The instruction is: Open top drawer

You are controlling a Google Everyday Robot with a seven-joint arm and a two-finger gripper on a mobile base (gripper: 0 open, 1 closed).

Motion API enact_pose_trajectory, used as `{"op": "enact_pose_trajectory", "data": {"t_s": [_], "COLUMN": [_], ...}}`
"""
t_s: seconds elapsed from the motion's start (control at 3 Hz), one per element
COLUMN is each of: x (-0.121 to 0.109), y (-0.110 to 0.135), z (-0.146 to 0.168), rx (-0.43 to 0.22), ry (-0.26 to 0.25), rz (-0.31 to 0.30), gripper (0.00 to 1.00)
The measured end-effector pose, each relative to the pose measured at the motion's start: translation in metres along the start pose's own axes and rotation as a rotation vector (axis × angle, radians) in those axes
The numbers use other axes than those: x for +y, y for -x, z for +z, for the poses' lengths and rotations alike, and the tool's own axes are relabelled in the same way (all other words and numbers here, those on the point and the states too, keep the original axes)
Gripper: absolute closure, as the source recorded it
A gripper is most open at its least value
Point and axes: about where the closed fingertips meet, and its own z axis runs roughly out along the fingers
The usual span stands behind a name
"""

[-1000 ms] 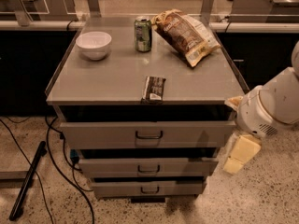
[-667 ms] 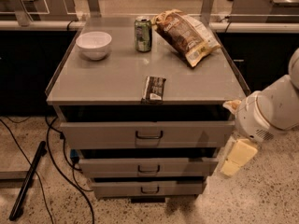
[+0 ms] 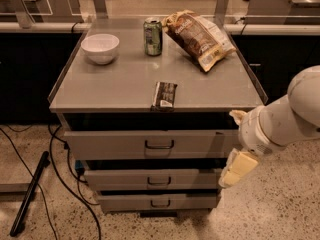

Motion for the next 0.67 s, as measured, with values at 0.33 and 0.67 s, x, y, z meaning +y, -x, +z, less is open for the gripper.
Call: {"op": "enact_pose_trajectory", "data": {"t_s": [0.33,0.67], "x": [-0.006,-0.013], "y": [0.005,0.006], "z": [0.017,0.043], "rx": [-0.007,0.006], "ry": [-0.012,0.001], "rz": [-0.012,-0.014], "gripper": [0.00,0.00]}}
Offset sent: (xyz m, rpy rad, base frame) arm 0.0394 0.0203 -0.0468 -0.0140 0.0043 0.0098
